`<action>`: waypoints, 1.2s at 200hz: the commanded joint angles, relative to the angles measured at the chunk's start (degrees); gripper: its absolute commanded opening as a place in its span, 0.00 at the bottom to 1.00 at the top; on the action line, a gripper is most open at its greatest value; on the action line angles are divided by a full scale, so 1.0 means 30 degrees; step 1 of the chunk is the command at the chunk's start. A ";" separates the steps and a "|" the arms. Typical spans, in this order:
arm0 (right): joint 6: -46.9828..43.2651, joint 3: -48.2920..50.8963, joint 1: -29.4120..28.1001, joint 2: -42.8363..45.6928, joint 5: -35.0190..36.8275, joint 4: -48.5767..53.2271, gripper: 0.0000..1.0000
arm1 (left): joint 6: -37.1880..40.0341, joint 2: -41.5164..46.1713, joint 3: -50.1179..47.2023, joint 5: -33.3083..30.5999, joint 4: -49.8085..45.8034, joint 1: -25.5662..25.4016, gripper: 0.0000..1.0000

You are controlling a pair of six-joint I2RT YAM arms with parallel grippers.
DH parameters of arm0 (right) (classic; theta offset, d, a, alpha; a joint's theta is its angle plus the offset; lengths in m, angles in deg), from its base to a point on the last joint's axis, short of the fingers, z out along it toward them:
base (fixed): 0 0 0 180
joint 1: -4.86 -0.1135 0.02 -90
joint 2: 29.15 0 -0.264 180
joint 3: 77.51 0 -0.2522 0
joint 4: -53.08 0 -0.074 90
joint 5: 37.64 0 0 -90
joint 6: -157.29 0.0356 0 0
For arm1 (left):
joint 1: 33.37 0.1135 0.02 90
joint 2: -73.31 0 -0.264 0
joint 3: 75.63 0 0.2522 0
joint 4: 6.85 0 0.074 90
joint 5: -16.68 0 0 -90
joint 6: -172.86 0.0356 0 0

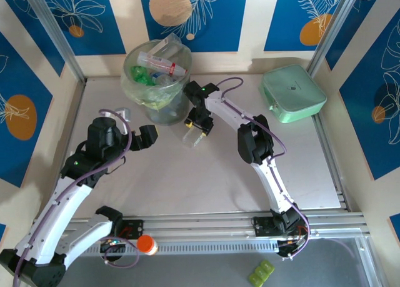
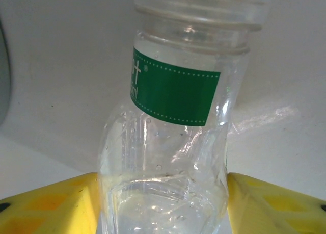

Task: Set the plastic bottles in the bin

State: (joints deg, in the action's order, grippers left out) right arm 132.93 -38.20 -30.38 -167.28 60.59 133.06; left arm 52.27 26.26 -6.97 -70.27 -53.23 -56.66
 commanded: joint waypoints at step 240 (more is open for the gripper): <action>-0.3636 1.4364 -0.2237 2.0488 -0.0191 -0.5931 0.48 | -0.0886 -0.5477 0.1721 0.8598 0.5070 -0.5217 1.00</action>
State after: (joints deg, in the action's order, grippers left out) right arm 123.14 3.74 -35.96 -108.11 58.51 114.20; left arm 48.88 10.13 -2.89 -49.24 -44.14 -70.78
